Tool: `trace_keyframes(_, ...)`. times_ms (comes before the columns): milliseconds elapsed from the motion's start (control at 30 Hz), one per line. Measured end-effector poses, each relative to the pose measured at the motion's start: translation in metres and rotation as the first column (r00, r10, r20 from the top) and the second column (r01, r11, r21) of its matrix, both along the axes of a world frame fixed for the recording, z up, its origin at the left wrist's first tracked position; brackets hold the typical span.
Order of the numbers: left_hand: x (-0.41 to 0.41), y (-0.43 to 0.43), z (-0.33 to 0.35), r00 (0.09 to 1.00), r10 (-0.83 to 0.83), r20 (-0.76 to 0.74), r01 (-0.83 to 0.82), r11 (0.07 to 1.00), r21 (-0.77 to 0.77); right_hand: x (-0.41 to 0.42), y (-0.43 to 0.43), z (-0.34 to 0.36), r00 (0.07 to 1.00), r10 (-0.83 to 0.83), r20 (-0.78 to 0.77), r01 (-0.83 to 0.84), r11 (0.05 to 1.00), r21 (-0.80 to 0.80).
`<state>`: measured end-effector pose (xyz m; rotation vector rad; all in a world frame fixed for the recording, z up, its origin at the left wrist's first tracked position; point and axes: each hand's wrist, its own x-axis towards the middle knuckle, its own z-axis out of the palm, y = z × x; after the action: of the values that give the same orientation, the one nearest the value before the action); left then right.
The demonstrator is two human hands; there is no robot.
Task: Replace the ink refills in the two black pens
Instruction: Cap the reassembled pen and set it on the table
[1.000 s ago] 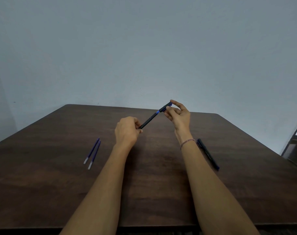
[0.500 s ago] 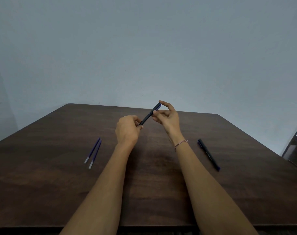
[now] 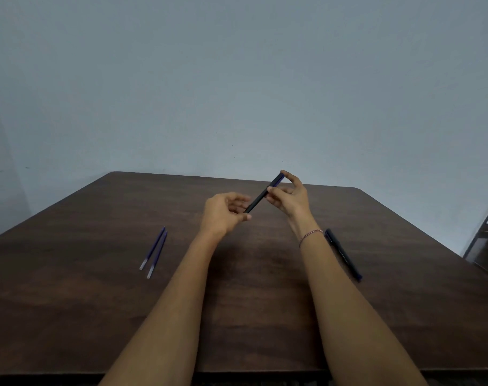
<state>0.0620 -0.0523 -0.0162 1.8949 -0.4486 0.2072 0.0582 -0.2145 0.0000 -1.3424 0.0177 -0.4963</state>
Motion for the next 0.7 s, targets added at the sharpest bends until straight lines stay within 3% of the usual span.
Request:
trace_keyframes(167,-0.0011,0.0013,-0.0009,0.992,-0.123,-0.035,0.122,0.992,-0.034,-0.0005,-0.0075,0.0014,0.998,0.026,-0.060,-0.019,0.994,0.104)
trace_keyframes(300,-0.0036,0.0005,-0.0025,0.986,-0.163,0.039,0.163,0.986,-0.019,-0.0011,-0.0065,0.0024,0.996,0.057,-0.064,-0.047,0.989,0.141)
trace_keyframes(433,-0.0091,-0.0014,-0.0034,0.966,-0.190,0.178,0.175,0.980,0.095,-0.0024,-0.0064,0.0001,0.992,0.103,-0.069,-0.095,0.990,0.107)
trace_keyframes(567,-0.0085,-0.0009,-0.0033,0.958,-0.207,0.196,0.170,0.967,0.192,-0.0030,-0.0040,-0.0033,0.982,0.168,-0.086,-0.169,0.986,-0.008)
trace_keyframes(700,-0.0087,-0.0010,-0.0036,0.953,-0.241,0.186,0.188,0.946,0.263,-0.0032,-0.0065,-0.0058,0.976,0.205,-0.077,-0.203,0.979,0.028)
